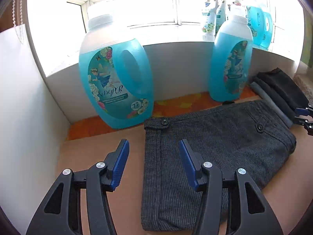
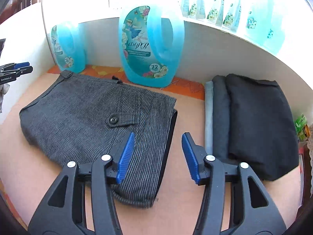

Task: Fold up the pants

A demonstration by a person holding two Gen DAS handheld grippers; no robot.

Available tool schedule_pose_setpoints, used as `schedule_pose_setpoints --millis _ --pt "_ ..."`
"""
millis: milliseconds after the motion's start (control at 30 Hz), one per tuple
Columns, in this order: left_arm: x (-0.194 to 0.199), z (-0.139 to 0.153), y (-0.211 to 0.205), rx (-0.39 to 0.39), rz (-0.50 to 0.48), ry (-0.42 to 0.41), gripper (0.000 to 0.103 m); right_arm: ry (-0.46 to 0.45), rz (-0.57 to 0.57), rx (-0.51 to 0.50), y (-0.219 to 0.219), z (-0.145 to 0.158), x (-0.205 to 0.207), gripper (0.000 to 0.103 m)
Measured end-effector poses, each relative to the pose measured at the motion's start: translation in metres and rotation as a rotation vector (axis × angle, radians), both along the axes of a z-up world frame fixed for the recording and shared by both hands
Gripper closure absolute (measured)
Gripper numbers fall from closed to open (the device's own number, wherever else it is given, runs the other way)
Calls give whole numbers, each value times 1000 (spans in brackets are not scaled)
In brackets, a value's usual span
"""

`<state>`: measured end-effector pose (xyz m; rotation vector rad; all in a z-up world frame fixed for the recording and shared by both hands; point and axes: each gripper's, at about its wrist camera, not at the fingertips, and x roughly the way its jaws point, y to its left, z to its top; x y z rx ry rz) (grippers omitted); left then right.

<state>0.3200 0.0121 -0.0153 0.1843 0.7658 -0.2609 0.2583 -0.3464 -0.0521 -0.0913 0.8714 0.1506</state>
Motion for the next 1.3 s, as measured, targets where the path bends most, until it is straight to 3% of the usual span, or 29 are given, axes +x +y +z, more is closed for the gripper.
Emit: schedule_pose_setpoints --millis 167,300,400,533,700,767,800,833,867,933,1000,1167,1300 --pt "-64 -27 -11 -39 -80 88 51 55 -9 84 -4 -20 -39 49" --pt "-94 -52 -18 -106 -124 196 51 98 -15 129 -9 -38 -49 48" --pt "-101 -68 -27 -105 -121 222 51 134 -25 182 -12 -50 -46 48" --pt "-91 -82 -30 -201 -105 278 51 160 -35 227 -14 -63 -39 48" --pt "-84 -90 -45 -245 -136 300 51 183 -40 286 -13 -74 -30 48" --pt "-80 -94 -51 -251 -151 313 67 190 -51 313 -12 -77 -26 48" --pt "-77 -97 -53 -246 -147 317 83 185 -54 319 -11 -77 -25 48" --pt "-74 -100 -52 -255 -135 312 89 183 -56 326 -11 -77 -24 48" --pt "-71 -100 -50 -286 -126 324 91 182 -61 337 -11 -78 -23 48" --pt "-65 -97 -43 -350 -110 348 94 192 -56 368 -10 -78 -22 61" --pt "-66 -88 -40 -358 -119 338 94 182 -62 360 -8 -74 -22 73" --pt "-69 -50 -32 -386 -163 305 95 122 -59 390 -13 -45 -24 81" --pt "-70 -44 -23 -389 -183 352 95 112 -58 394 -17 -29 -28 82"
